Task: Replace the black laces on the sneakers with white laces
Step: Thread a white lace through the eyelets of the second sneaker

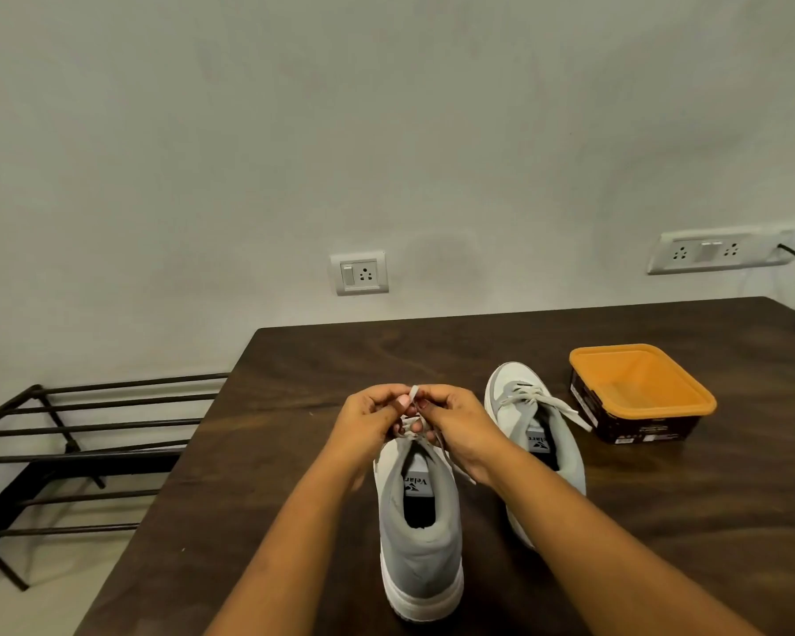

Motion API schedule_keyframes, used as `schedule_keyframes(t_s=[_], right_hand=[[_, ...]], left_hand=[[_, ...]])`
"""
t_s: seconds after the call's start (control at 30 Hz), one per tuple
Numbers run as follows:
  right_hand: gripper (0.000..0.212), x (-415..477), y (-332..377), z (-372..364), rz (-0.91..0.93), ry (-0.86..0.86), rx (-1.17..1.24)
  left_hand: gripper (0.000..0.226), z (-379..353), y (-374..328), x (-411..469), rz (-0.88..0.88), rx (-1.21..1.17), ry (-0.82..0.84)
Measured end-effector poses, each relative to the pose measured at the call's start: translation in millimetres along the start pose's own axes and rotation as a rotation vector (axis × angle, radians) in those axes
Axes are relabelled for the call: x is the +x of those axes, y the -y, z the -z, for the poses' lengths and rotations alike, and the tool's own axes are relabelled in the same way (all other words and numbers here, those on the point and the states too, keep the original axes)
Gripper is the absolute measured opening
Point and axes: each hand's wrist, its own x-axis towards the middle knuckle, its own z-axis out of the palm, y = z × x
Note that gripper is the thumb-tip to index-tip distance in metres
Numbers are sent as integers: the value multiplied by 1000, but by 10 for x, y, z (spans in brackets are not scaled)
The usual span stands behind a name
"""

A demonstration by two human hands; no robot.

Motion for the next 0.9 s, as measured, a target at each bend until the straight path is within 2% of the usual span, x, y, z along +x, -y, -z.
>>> schedule_keyframes(t_s=[0.1, 0.23, 0.33, 0.4, 0.5, 0.63, 0.73, 0.83, 0.9], right_hand=[[29, 7, -4, 9, 6, -39, -27], [19, 24, -26, 49, -5, -104, -40], [20, 20, -4, 88, -12, -39, -92], [22, 22, 20, 109, -33, 18, -104], [14, 17, 42, 137, -44, 52, -113], [11, 15, 40, 125, -24, -95, -187], [16, 65, 5, 89, -93, -213, -181], [23, 72, -41, 59, -159, -238, -253], [14, 46, -46, 43, -150, -251, -249]], left_hand=[[10, -10, -1, -3, -22, 45, -11], [27, 5, 35, 19, 58, 10, -67], [20, -11, 37, 24, 65, 24, -52], [14, -19, 49, 29, 49, 62, -99], [3, -20, 59, 45, 21, 147, -157], [11, -45, 79, 88, -8, 214, -157], [11, -37, 87, 91, -62, 263, -146], [12, -21, 117, 92, -89, 331, -146], [15, -25, 124, 90, -96, 379, -175]])
